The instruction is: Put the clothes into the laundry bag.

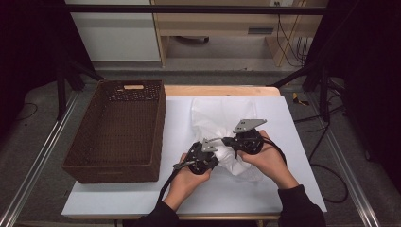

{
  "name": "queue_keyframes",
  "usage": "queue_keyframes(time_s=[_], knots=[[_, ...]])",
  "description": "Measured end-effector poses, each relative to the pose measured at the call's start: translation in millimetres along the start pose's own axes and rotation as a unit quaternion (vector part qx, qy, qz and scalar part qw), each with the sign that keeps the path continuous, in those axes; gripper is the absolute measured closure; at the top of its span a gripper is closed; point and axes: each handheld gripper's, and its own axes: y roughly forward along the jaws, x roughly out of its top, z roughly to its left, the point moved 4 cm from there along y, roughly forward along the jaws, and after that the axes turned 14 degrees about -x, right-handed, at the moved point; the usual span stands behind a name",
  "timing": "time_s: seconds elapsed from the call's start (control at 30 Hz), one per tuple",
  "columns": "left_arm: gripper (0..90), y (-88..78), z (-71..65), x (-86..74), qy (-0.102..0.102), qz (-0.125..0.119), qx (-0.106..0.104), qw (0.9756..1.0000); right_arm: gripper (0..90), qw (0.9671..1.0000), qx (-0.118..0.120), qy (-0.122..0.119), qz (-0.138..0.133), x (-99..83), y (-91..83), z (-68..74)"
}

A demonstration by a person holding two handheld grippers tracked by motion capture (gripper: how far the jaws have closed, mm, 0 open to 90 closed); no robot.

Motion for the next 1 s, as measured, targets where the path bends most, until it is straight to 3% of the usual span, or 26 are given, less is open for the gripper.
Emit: queue_keyframes(time_s=[0.4, 0.83, 1.0], knots=[[90.0, 6.5, 5.3, 12.2, -0.006, -0.012, 0.017, 0.9998, 88.8, 1.0, -0.001, 0.003, -0.002, 0.4, -0.7, -0.6], [90.0, 12.2, 23.7, 14.8, -0.026, -0.034, 0.043, 0.9982, 88.8, 1.0, 0.001, 0.002, -0.003, 0.5, -1.6, -1.4], [90.0, 13.8, 28.0, 18.9, -0.022, -0.033, 0.057, 0.9976, 88.7, 1.0, 0.001, 0.004, -0.004, 0.1, -1.9, -2.7]])
